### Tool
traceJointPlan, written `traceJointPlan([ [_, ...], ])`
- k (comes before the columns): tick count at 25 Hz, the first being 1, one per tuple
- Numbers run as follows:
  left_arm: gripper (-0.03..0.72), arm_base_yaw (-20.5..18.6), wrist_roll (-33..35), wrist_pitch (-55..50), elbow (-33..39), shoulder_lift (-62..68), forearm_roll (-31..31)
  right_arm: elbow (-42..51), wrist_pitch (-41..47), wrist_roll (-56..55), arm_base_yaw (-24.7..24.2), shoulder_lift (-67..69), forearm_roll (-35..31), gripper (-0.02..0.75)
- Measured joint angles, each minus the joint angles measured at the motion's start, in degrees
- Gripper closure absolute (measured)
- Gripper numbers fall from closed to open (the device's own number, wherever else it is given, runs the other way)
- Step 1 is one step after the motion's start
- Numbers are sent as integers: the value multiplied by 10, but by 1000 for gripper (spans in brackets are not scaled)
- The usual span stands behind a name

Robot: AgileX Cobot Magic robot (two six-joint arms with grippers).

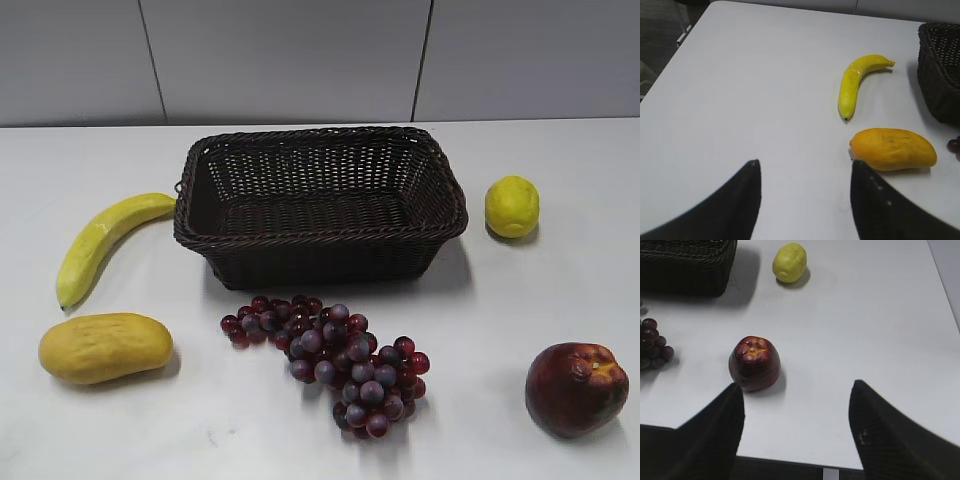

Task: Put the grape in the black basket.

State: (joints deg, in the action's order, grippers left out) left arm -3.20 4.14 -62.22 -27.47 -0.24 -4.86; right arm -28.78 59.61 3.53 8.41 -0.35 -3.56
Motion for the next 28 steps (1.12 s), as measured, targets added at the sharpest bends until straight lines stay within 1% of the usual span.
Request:
traceJointPlan([
  [11, 253, 0, 0, 0, 0, 0, 0, 0, 0, 0, 0, 0, 0, 240],
  [13, 253, 8, 0, 1, 0, 1, 0, 0, 0, 0, 0, 0, 0, 240],
  [21, 253, 70, 8, 5, -1, 53, 0, 0, 0, 0, 0, 0, 0, 240],
  [26, 252, 120, 42, 18, -22, 87, 0, 0, 0, 0, 0, 0, 0, 240],
  [28, 233, 140, 51, 18, -30, 117, 0, 0, 0, 0, 0, 0, 0, 240],
])
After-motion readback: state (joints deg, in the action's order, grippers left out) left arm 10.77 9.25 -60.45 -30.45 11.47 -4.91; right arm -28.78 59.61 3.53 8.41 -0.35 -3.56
